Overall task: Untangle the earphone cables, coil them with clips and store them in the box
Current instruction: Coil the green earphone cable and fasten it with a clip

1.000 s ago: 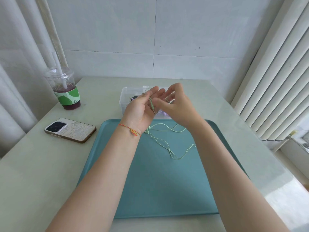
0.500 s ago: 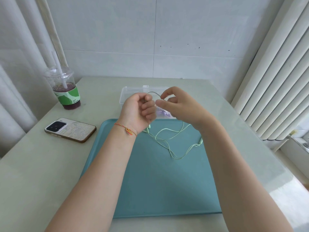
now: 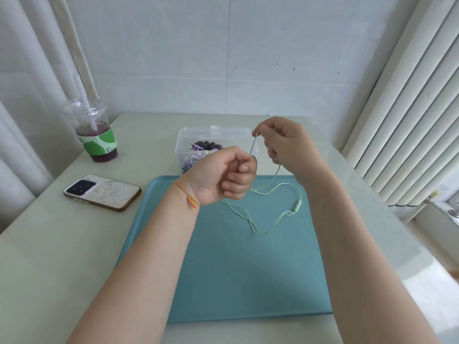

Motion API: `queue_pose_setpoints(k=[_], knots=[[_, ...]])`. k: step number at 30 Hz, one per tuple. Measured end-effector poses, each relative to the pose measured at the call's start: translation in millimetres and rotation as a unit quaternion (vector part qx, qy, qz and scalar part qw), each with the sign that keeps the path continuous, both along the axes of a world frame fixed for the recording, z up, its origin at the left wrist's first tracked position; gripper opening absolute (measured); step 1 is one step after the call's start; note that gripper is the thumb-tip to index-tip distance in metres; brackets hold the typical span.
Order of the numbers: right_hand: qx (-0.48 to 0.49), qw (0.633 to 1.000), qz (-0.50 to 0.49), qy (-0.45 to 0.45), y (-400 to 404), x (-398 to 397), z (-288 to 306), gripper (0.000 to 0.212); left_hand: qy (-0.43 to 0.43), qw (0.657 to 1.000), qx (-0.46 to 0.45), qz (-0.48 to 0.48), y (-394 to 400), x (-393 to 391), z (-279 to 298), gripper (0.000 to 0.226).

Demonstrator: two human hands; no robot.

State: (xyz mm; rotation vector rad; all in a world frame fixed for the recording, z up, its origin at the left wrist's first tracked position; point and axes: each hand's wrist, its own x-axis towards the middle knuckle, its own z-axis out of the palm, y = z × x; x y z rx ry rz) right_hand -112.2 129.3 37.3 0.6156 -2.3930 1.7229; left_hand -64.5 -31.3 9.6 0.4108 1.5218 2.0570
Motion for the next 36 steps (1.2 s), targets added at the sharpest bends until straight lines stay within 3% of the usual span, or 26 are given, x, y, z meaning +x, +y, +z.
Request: queue_pose_setpoints(k=[2, 5, 7, 10, 12, 17, 23, 29, 33, 36], knots=[[-0.007, 1.0, -0.006, 0.011, -4.7, 0.9, -2.2, 0.02, 0.013, 0.999, 0.029, -0.001, 0.3, 1.2, 0.5, 0.026], [0.028, 0.999, -0.029, 0.014, -9.0, 0.8, -7.8, 0.022, 0.007, 0.981, 0.189, 0.05, -2.0, -2.3, 2.6, 0.034], [0.112, 0.994, 0.009, -0.011, -10.7, 3.3, -10.8, 0.026, 0.001, 0.95, 0.295, 0.102, -5.5, -5.7, 5.5, 0.036], [0.248, 0.958, 0.121, -0.078, -16.8, 15.4, -11.8, 0.023, 0.011, 0.922, 0.34, 0.187, -9.9, -10.1, 4.7, 0.036], [0.271, 0.947, 0.148, -0.087, -21.1, 22.3, -8.6, 0.024, 0.033, 0.924, 0.304, 0.23, -10.5, -12.8, 1.2, 0.033], [0.275, 0.957, 0.081, -0.044, -15.6, 25.8, 5.6, 0.023, 0.087, 0.931, 0.172, 0.311, -7.5, -16.3, -5.0, 0.029], [0.267, 0.962, 0.036, -0.03, -9.4, 24.8, 9.9, 0.015, 0.085, 0.953, 0.036, 0.288, 2.5, -8.6, -2.4, 0.027], [0.266, 0.964, 0.022, 0.015, 0.4, 19.4, 12.3, 0.019, 0.058, 0.96, -0.173, 0.212, 4.9, -7.5, -5.6, 0.035], [0.226, 0.973, 0.001, 0.037, 3.8, 14.4, 12.4, 0.015, -0.002, 0.987, -0.112, 0.111, 6.0, -7.2, -4.7, 0.053], [0.184, 0.983, 0.005, 0.024, 1.2, 12.2, 8.4, 0.012, -0.014, 0.998, -0.005, 0.06, 4.4, -5.8, -2.9, 0.046]])
